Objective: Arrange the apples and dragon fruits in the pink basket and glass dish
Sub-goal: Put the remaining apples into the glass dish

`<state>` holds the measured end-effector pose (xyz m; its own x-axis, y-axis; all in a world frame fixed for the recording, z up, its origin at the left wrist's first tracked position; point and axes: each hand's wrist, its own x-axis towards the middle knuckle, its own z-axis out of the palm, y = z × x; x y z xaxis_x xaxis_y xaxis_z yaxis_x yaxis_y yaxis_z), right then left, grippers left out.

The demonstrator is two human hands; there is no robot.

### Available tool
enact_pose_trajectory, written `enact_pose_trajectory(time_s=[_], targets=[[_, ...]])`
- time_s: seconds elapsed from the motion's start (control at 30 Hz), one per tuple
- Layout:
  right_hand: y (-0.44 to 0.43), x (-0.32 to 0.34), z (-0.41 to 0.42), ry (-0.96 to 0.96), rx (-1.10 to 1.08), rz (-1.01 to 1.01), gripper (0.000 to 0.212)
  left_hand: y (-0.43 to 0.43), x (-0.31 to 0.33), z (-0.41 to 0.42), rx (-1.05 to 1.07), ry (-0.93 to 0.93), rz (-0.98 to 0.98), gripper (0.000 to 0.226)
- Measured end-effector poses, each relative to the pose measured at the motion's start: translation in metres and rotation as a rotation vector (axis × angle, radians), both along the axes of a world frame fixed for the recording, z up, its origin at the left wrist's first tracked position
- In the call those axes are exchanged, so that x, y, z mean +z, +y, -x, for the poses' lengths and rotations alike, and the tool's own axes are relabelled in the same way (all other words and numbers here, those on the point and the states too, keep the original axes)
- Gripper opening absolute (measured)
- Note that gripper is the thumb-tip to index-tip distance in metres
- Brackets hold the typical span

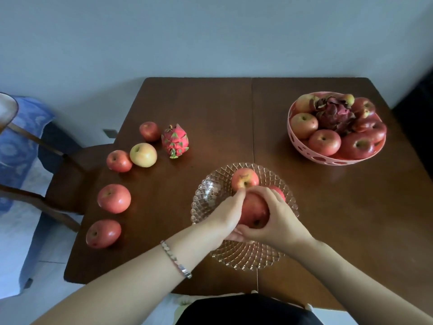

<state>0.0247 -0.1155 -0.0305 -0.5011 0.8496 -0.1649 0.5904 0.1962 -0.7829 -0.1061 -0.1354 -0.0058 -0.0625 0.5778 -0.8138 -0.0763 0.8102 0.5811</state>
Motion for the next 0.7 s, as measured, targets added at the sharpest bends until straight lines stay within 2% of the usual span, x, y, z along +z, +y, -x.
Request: enact_pose_trajectory(time_s=[0.07, 0.13, 0.2, 0.33, 0.43, 0.6, 0.7], targets=[[0.001, -0.007, -0.018, -0.019, -0.124, 0.099, 0.065, -0.004, -0.014, -0.004, -0.173, 0.157, -0.137, 0.043], [0.000, -0.014, -0.034, -0.075, -0.215, 0.225, 0.062, -0.008, -0.031, 0.001, -0.363, 0.504, -0.312, 0.037], [-0.001, -0.022, -0.041, -0.167, -0.230, 0.284, 0.063, -0.010, -0.046, 0.009, -0.472, 0.753, -0.406, 0.045], [-0.003, -0.035, -0.038, -0.326, -0.173, 0.202, 0.067, -0.005, -0.068, 0.007, -0.564, 0.729, -0.369, 0.059], [-0.004, -0.040, -0.027, -0.401, -0.179, 0.155, 0.073, -0.002, -0.078, 0.005, -0.576, 0.729, -0.367, 0.057], [-0.004, -0.047, -0.020, -0.435, -0.221, 0.116, 0.063, -0.002, -0.080, 0.007, -0.560, 0.711, -0.411, 0.056], [-0.008, -0.048, -0.017, -0.509, -0.184, 0.054, 0.070, -0.003, -0.080, 0.008, -0.556, 0.693, -0.422, 0.056]])
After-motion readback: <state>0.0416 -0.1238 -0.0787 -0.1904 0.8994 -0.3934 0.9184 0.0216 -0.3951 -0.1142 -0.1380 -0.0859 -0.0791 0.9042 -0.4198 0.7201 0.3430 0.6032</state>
